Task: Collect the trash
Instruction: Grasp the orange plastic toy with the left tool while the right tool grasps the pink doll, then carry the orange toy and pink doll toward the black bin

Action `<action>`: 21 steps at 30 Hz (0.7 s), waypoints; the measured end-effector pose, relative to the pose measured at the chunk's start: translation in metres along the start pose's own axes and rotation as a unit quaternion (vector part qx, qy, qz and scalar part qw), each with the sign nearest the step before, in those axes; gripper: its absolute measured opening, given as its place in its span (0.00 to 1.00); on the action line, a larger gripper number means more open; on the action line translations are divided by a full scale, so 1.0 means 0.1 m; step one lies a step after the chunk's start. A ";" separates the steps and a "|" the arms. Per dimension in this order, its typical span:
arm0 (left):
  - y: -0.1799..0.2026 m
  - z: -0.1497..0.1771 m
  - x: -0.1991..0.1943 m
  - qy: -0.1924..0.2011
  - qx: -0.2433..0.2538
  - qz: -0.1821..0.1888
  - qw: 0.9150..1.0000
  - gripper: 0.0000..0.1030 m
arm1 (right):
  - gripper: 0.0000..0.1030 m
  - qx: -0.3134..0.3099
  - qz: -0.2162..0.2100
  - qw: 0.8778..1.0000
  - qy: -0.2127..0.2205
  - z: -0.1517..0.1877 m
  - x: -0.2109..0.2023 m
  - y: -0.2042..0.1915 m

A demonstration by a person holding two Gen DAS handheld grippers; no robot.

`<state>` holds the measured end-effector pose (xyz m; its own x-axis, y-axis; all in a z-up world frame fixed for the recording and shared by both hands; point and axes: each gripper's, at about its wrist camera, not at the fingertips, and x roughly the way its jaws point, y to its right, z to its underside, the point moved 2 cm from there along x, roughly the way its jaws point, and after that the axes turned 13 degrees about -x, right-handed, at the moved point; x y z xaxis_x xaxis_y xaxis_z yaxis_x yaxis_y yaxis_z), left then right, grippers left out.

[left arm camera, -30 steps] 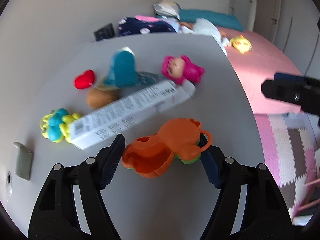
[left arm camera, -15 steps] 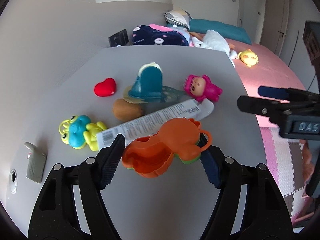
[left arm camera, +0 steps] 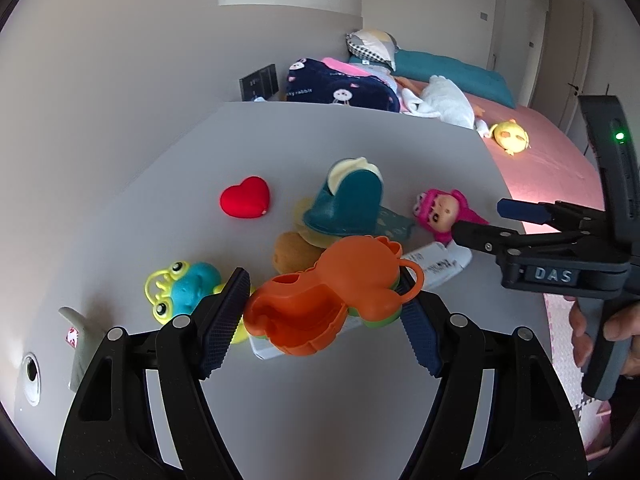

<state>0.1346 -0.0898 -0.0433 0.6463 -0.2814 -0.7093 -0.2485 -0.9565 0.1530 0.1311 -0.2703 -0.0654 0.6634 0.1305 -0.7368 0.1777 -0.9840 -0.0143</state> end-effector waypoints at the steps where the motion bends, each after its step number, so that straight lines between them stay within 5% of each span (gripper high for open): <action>1: -0.03 -0.01 0.00 0.000 -0.004 0.000 1.000 0.69 | 0.81 0.000 0.002 1.000 -0.002 -0.02 0.04 0.00; 7: -0.14 -0.01 0.02 -0.006 -0.020 -0.001 1.000 0.69 | 0.59 -0.008 0.001 1.000 -0.015 -0.06 0.22 -0.03; 10: -0.17 -0.02 0.03 -0.008 -0.024 0.000 1.000 0.69 | 0.40 -0.012 -0.002 1.000 -0.013 -0.08 0.23 -0.06; 21: -0.10 0.01 0.03 -0.012 -0.025 0.004 1.000 0.69 | 0.39 -0.016 -0.006 1.000 -0.014 0.00 0.10 -0.08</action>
<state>0.1382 -0.0813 -0.0480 0.6272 -0.2882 -0.7235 -0.2165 -0.9569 0.1935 0.1368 -0.2607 -0.0726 0.6401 0.1382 -0.7558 0.2095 -0.9778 -0.0014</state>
